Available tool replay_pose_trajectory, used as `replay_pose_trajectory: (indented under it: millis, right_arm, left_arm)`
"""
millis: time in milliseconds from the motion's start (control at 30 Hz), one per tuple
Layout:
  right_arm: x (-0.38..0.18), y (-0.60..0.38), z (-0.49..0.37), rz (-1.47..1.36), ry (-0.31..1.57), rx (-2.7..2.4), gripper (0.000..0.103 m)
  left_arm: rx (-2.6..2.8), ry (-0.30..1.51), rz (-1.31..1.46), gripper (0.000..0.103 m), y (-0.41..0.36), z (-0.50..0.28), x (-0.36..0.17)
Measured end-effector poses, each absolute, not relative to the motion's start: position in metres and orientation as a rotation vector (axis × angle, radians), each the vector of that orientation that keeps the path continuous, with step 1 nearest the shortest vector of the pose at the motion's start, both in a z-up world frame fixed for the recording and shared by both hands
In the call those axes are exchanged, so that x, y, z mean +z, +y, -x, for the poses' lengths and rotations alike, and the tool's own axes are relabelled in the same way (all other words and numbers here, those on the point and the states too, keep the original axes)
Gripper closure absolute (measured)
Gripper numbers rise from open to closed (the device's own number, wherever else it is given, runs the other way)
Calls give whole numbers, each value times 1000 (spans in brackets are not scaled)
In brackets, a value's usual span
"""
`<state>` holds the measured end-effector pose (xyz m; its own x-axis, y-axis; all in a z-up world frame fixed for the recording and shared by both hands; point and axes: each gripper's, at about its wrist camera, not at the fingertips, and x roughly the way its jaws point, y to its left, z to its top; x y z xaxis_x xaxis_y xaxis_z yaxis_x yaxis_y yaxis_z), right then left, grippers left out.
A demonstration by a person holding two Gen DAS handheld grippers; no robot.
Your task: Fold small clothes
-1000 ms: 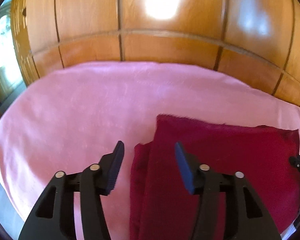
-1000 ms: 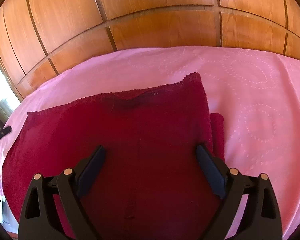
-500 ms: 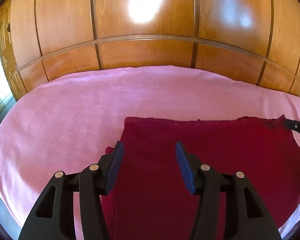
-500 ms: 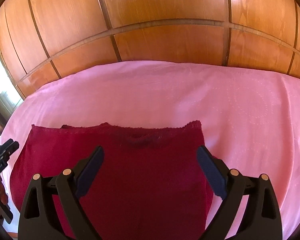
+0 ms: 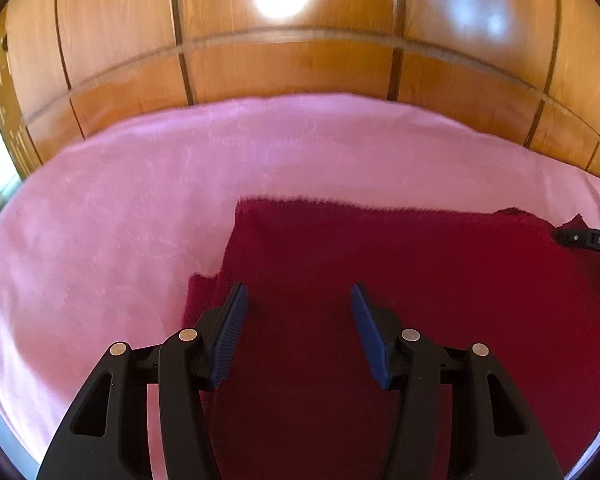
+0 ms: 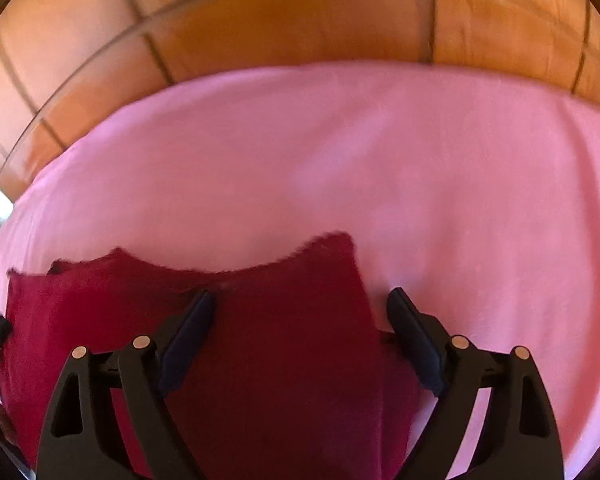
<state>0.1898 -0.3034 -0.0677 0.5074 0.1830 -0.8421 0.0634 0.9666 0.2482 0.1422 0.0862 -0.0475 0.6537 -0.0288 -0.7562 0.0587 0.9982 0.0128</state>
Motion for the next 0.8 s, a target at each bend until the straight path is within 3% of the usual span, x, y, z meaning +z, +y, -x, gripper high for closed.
replay_pose_trajectory:
  millis: [100,467,533,600,667,800]
  right_arm:
    - [-72,-306,-195,-282,1033,72,11]
    - [-43,-327,-179,-398,969,42,11]
    - [-27,-338,-163,-414,920,18,17]
    - [-12,-344,-147,-400,879,16,39]
    - [3,-341,-129,-366,851,50,51]
    - [2,-313,-108,-270,897,164,53]
  left_arm:
    - [-52,869,12,40,93,-146,-61]
    - [-88,837,67,36,99,-142,-68]
    - [-93,836,67,34,99,-142,-68]
    - [-95,835,65,33,98,-141,-68]
    - [-95,832,66,33,98,-140,-68]
    - [-97,829,68,33,99,-141,-69]
